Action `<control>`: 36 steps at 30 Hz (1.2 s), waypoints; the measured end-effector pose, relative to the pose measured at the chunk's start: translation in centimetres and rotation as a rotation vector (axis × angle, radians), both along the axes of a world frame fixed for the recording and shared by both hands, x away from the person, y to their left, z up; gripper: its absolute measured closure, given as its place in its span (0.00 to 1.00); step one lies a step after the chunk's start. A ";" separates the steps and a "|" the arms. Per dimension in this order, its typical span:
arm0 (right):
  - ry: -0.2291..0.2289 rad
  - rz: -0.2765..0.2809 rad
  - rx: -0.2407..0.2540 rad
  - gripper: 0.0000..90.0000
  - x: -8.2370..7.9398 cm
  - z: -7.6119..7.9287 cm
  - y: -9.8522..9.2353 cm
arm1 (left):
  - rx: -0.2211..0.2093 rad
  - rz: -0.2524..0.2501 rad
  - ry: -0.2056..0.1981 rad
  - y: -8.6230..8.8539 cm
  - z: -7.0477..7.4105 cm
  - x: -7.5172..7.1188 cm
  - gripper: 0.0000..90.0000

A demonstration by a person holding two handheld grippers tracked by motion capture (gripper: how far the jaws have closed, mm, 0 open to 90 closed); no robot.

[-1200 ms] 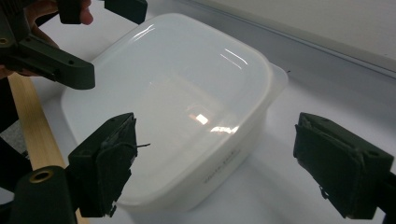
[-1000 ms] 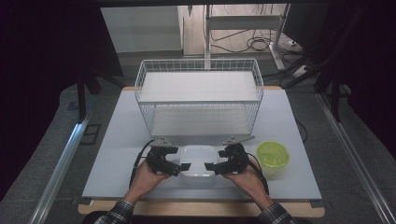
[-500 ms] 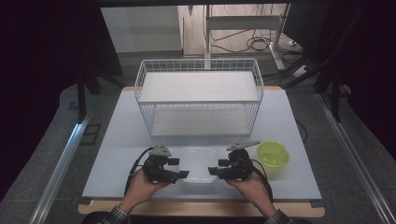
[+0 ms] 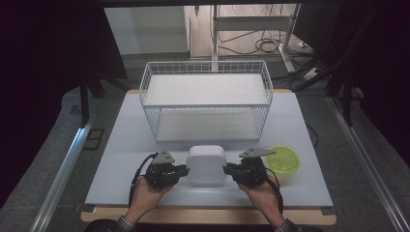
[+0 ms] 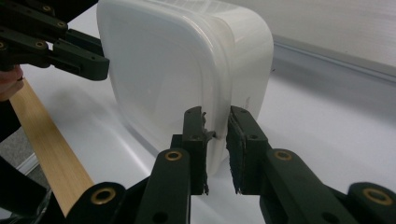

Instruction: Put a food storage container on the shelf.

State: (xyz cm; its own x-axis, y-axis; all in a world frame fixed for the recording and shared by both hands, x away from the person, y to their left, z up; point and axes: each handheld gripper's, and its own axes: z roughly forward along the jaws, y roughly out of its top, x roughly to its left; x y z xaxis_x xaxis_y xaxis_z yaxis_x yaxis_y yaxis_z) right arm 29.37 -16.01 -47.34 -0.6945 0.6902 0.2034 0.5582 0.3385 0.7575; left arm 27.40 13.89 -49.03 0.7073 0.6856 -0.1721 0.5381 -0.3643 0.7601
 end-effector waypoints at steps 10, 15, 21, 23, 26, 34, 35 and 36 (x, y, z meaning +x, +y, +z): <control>-0.046 -0.004 0.025 0.87 -0.1 0.8 -0.3 | -0.042 0.003 -0.011 0.1 0.5 0.0 0.88; -0.080 0.001 0.035 0.87 -0.1 1.7 -0.3 | -0.054 0.009 -0.024 0.2 1.2 0.2 0.88; -0.111 0.000 0.048 0.87 0.1 2.8 -0.4 | -0.058 0.020 -0.049 0.1 2.4 0.4 0.87; -0.121 0.001 0.052 0.87 0.1 3.1 -0.4 | -0.053 0.024 -0.061 0.1 2.9 0.5 0.87; -0.134 -0.002 0.055 0.87 0.3 3.8 -0.3 | -0.051 0.029 -0.075 0.1 3.5 0.6 0.87; -0.172 -0.005 0.069 0.87 0.8 5.9 -0.3 | -0.044 0.044 -0.131 0.0 6.1 1.1 0.87; -0.176 -0.006 0.072 0.87 0.9 6.2 -0.3 | -0.045 0.046 -0.139 0.1 6.5 1.2 0.87; -0.178 -0.006 0.075 0.87 1.0 6.5 -0.3 | -0.045 0.047 -0.145 0.1 6.8 1.2 0.87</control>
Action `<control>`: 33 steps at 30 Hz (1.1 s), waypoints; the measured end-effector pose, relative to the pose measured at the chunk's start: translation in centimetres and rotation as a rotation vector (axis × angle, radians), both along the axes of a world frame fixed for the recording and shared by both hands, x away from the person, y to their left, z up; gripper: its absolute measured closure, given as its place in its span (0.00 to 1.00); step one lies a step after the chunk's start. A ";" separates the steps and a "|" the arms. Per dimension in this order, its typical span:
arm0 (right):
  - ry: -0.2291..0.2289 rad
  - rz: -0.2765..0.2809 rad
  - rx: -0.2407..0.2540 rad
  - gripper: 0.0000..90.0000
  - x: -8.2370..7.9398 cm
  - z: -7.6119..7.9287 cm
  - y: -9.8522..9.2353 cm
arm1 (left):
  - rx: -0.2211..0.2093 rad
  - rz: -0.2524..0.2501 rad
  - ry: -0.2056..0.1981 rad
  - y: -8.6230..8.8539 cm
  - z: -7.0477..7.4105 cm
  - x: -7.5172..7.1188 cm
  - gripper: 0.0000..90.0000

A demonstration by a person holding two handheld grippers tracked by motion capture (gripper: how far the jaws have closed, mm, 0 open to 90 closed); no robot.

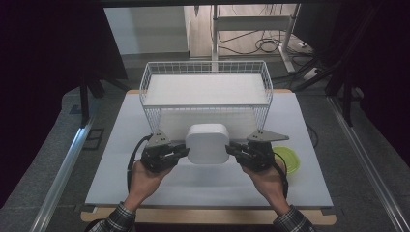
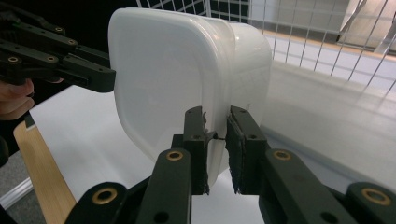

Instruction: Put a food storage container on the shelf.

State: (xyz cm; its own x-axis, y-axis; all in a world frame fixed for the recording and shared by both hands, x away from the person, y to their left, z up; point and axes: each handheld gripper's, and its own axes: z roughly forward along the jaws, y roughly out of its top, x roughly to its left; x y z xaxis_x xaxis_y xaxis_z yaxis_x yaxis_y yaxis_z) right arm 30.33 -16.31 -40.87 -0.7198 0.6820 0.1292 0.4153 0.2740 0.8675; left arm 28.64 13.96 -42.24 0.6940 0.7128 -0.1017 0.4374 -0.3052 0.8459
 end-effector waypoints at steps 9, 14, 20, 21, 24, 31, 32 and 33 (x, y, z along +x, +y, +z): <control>-0.035 0.001 0.015 0.87 1.0 2.7 0.3 | -0.013 0.015 -0.049 0.5 3.1 1.0 0.87; -0.064 -0.002 0.014 0.87 1.6 4.2 0.6 | -0.024 0.025 -0.066 0.7 4.4 1.5 0.87; -0.085 -0.002 0.027 0.87 2.2 6.0 1.0 | -0.034 0.033 -0.091 1.0 6.2 2.0 0.87; -0.090 -0.002 0.028 0.87 2.3 6.3 1.0 | -0.036 0.035 -0.093 1.1 6.5 2.1 0.87; -0.106 -0.001 0.027 0.87 2.6 7.3 1.2 | -0.040 0.038 -0.101 1.2 7.4 2.5 0.87; -0.137 -0.010 0.037 0.87 3.7 9.7 1.5 | -0.051 0.046 -0.120 1.4 9.5 3.7 0.87; -0.144 -0.012 0.037 0.87 3.9 10.2 1.6 | -0.051 0.049 -0.122 1.4 9.7 3.9 0.87; -0.146 -0.014 0.038 0.87 4.0 10.4 1.6 | -0.051 0.050 -0.124 1.4 9.9 4.1 0.87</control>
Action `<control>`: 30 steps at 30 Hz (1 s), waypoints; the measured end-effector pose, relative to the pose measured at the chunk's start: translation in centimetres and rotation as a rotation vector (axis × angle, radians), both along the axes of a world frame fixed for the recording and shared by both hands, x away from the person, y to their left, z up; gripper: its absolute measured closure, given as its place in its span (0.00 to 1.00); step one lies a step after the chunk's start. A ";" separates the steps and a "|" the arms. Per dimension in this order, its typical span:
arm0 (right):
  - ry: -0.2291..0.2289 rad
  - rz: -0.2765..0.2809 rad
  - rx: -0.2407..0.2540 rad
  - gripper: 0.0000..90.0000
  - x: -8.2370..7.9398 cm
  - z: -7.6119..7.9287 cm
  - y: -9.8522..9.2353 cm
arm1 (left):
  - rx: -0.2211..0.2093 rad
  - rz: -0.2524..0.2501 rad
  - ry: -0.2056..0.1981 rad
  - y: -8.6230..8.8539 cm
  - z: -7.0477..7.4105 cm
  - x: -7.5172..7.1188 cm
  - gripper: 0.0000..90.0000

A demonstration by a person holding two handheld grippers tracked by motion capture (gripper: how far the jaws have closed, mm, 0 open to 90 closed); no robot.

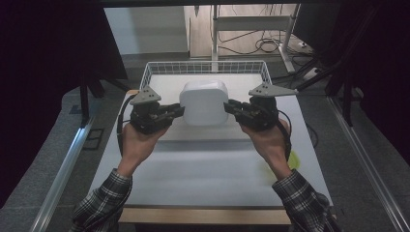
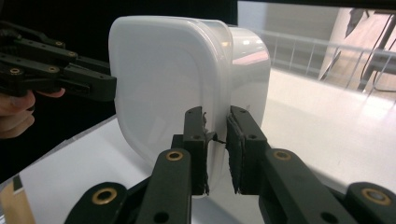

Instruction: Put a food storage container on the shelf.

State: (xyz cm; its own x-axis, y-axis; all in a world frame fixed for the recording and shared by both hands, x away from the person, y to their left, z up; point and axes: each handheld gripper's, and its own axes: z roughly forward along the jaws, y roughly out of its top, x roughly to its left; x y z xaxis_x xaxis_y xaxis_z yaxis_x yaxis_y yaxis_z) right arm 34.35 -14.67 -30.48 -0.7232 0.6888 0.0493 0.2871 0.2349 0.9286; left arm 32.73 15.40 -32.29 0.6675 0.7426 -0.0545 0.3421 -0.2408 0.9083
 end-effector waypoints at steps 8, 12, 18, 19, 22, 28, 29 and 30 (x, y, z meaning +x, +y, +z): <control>-0.001 -0.021 0.025 0.86 2.3 1.1 0.4 | -0.008 0.014 -0.001 0.1 1.0 2.2 0.86; 0.008 -0.032 0.045 0.86 3.4 0.9 0.3 | -0.015 0.023 -0.002 -0.1 0.9 3.2 0.86; 0.027 -0.046 0.071 0.85 4.8 0.2 0.1 | -0.023 0.029 -0.007 -0.4 0.3 4.2 0.85; 0.029 -0.048 0.074 0.85 5.0 0.1 0.0 | -0.022 0.030 -0.010 -0.5 0.2 4.3 0.85; 0.037 -0.053 0.081 0.85 5.4 -0.2 0.0 | -0.028 0.030 -0.019 -0.6 0.1 4.5 0.83; 0.051 -0.060 0.089 0.78 6.2 -0.4 0.2 | -0.045 0.025 -0.029 -0.8 0.1 4.9 0.77; 0.051 -0.061 0.088 0.78 6.3 -0.4 0.2 | -0.050 0.030 -0.027 -0.8 0.0 5.0 0.76; 0.052 -0.061 0.087 0.77 6.4 -0.4 0.2 | -0.054 0.029 -0.028 -0.8 0.0 5.1 0.76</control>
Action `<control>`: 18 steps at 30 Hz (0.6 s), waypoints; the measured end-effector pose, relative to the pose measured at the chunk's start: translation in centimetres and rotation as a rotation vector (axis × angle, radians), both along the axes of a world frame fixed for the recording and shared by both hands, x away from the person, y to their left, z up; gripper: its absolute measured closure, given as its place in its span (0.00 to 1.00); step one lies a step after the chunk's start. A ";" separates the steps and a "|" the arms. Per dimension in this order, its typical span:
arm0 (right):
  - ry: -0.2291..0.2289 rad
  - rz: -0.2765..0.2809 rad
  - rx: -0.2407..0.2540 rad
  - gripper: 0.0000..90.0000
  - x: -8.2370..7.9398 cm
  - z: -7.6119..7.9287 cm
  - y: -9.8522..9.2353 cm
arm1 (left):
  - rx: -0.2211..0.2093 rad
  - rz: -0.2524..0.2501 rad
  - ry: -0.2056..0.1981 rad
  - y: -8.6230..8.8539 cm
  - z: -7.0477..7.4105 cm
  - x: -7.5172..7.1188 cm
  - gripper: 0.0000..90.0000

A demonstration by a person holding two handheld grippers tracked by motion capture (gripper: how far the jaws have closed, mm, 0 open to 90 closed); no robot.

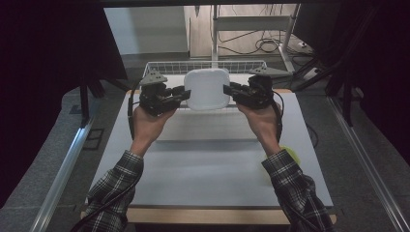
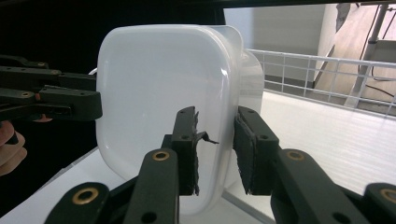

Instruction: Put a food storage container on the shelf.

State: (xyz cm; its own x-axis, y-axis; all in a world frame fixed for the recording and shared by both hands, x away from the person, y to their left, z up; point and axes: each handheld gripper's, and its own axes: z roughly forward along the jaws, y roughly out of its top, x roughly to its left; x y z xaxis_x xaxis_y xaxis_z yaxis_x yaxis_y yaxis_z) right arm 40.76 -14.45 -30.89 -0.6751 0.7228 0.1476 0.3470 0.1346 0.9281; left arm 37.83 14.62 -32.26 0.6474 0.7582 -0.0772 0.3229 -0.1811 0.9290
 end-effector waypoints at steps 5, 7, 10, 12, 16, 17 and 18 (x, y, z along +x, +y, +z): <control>0.007 0.002 -0.007 0.72 0.6 0.1 0.3 | -0.016 0.007 0.003 -0.1 0.0 0.6 0.69; 0.005 0.001 -0.015 0.71 0.7 0.1 0.5 | -0.019 0.012 0.003 -0.2 -0.1 0.9 0.67; 0.007 0.001 -0.021 0.69 1.1 0.2 0.7 | -0.032 0.015 0.010 -0.2 -0.1 1.3 0.65; 0.007 -0.001 -0.023 0.68 1.3 0.2 0.8 | -0.037 0.019 0.013 -0.2 -0.2 1.5 0.64; 0.010 -0.007 -0.031 0.63 1.8 0.1 1.1 | -0.039 0.024 0.018 -0.3 -0.2 2.0 0.61; 0.014 -0.009 -0.030 0.62 2.0 0.1 1.2 | -0.041 0.026 0.019 -0.4 -0.2 2.1 0.60; 0.017 -0.009 -0.028 0.62 2.1 0.1 1.2 | -0.042 0.028 0.024 -0.4 -0.2 2.2 0.59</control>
